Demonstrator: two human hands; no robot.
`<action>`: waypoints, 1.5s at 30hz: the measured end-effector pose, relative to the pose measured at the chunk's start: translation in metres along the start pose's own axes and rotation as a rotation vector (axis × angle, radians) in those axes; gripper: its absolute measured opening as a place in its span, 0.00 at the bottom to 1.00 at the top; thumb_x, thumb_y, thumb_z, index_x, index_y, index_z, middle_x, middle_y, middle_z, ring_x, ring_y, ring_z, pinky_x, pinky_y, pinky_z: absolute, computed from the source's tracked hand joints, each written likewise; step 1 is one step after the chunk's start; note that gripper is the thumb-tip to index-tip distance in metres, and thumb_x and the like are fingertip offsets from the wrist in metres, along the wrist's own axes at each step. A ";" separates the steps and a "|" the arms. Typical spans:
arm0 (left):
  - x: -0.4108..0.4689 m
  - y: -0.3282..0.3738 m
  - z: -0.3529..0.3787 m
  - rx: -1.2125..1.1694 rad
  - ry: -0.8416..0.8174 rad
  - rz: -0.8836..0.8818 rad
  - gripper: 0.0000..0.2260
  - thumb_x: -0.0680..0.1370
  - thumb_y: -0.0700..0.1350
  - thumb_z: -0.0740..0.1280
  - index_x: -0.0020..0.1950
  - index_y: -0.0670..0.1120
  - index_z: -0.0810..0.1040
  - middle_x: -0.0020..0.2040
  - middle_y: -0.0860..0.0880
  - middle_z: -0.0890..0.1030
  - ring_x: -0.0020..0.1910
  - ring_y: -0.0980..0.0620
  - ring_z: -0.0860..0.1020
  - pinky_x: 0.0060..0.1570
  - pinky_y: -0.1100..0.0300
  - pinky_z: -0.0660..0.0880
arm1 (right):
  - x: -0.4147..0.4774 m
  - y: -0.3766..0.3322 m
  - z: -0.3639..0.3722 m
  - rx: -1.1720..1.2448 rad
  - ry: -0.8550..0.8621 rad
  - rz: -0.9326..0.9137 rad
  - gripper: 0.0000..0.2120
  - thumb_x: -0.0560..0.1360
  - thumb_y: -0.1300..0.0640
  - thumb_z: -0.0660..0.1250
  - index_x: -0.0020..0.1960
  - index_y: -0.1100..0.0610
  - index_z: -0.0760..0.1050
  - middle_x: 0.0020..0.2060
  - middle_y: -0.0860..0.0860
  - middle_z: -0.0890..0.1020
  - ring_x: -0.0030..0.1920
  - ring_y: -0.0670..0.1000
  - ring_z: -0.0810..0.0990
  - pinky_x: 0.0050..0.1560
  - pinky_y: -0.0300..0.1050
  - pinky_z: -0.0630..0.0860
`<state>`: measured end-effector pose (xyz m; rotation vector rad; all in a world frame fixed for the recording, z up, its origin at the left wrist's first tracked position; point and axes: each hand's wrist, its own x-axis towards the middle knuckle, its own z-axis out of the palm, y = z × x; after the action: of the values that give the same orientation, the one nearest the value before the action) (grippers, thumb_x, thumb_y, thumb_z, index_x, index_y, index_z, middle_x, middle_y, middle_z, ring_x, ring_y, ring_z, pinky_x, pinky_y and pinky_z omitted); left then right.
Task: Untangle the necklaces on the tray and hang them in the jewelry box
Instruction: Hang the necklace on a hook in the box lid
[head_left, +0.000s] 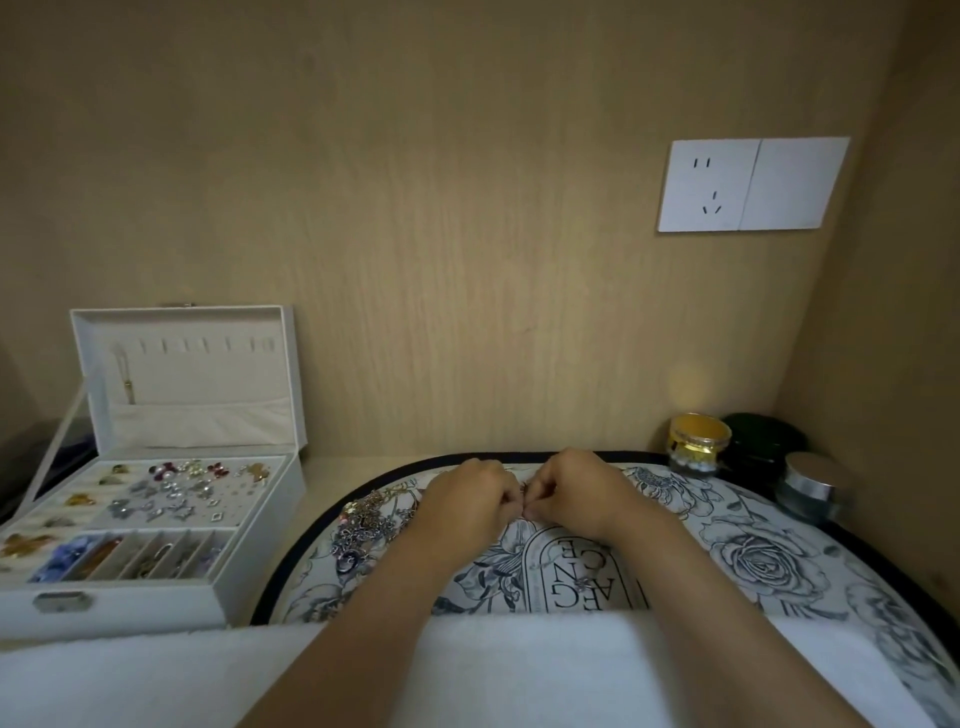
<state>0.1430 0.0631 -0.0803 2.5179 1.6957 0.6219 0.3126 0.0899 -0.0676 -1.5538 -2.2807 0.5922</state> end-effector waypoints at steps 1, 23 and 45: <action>0.000 0.000 0.000 -0.014 0.011 -0.006 0.05 0.80 0.49 0.66 0.48 0.51 0.82 0.48 0.55 0.78 0.50 0.54 0.75 0.50 0.52 0.75 | 0.000 0.000 0.000 0.017 0.005 0.000 0.02 0.71 0.51 0.75 0.39 0.47 0.85 0.36 0.39 0.85 0.41 0.41 0.82 0.49 0.46 0.81; 0.003 -0.012 -0.068 -0.344 -0.033 -0.119 0.07 0.82 0.50 0.63 0.50 0.50 0.80 0.43 0.56 0.79 0.40 0.58 0.77 0.39 0.63 0.70 | -0.013 -0.036 -0.020 0.700 -0.072 -0.078 0.07 0.81 0.60 0.65 0.45 0.59 0.79 0.35 0.52 0.83 0.39 0.55 0.73 0.44 0.48 0.72; 0.005 -0.004 -0.072 -1.212 0.060 -0.260 0.13 0.82 0.44 0.62 0.41 0.43 0.80 0.41 0.46 0.84 0.47 0.49 0.83 0.56 0.55 0.79 | -0.014 -0.059 -0.024 0.857 0.095 -0.089 0.18 0.83 0.50 0.60 0.37 0.56 0.72 0.27 0.49 0.69 0.27 0.49 0.69 0.32 0.44 0.74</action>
<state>0.1157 0.0558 -0.0143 1.4018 1.0477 1.2012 0.2822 0.0613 -0.0175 -1.0110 -1.6423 1.2244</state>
